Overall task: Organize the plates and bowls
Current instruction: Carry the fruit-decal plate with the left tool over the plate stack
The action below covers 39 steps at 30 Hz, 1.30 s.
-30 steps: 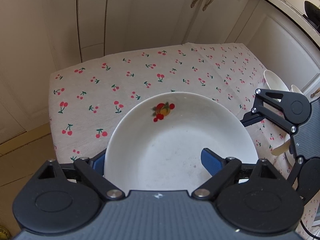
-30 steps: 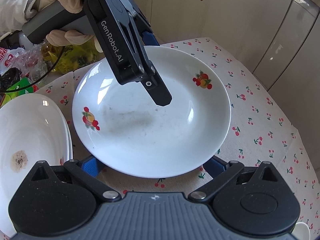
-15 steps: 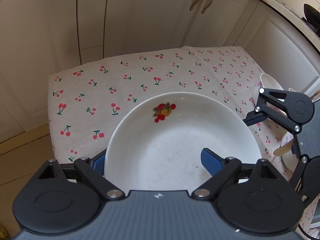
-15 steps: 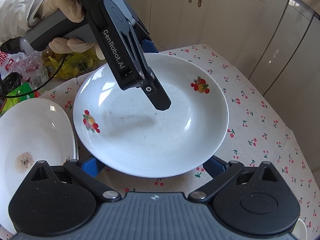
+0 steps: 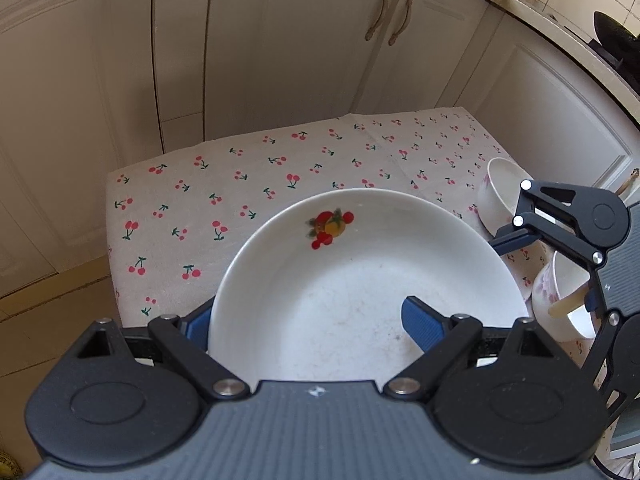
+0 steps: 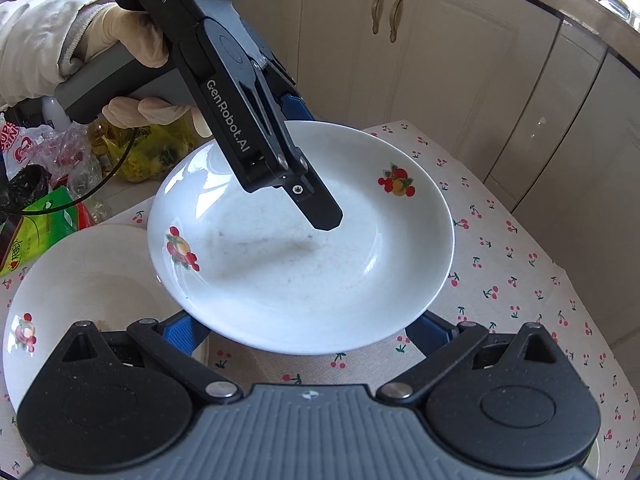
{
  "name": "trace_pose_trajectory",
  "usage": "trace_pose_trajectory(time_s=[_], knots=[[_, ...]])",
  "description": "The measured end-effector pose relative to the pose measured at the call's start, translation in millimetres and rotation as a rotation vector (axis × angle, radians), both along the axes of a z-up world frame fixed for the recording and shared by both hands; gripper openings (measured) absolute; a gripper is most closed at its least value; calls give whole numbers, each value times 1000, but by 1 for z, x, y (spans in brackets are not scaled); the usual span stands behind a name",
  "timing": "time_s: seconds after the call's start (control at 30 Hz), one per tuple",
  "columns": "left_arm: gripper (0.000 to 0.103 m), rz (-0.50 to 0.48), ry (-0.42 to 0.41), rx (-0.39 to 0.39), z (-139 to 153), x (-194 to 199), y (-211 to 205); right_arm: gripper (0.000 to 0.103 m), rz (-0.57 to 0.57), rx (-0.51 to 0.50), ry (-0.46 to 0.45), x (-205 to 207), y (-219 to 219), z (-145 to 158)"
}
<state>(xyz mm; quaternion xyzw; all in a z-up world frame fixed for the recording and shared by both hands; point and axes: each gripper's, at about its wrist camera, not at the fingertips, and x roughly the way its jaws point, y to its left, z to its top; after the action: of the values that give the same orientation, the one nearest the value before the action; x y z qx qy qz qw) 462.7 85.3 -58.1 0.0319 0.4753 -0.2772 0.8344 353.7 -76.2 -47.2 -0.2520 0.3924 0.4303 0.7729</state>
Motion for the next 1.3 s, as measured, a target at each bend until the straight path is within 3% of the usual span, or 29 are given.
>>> trace_pose_trajectory(time_s=[0.67,1.3], knots=[[92,12,-16,20,35,-86,-11,103,-19,52,11,-78,-11,26],[92,8,-20,22,26,-158,-10,103,-20,50,24,-151,-8,23]])
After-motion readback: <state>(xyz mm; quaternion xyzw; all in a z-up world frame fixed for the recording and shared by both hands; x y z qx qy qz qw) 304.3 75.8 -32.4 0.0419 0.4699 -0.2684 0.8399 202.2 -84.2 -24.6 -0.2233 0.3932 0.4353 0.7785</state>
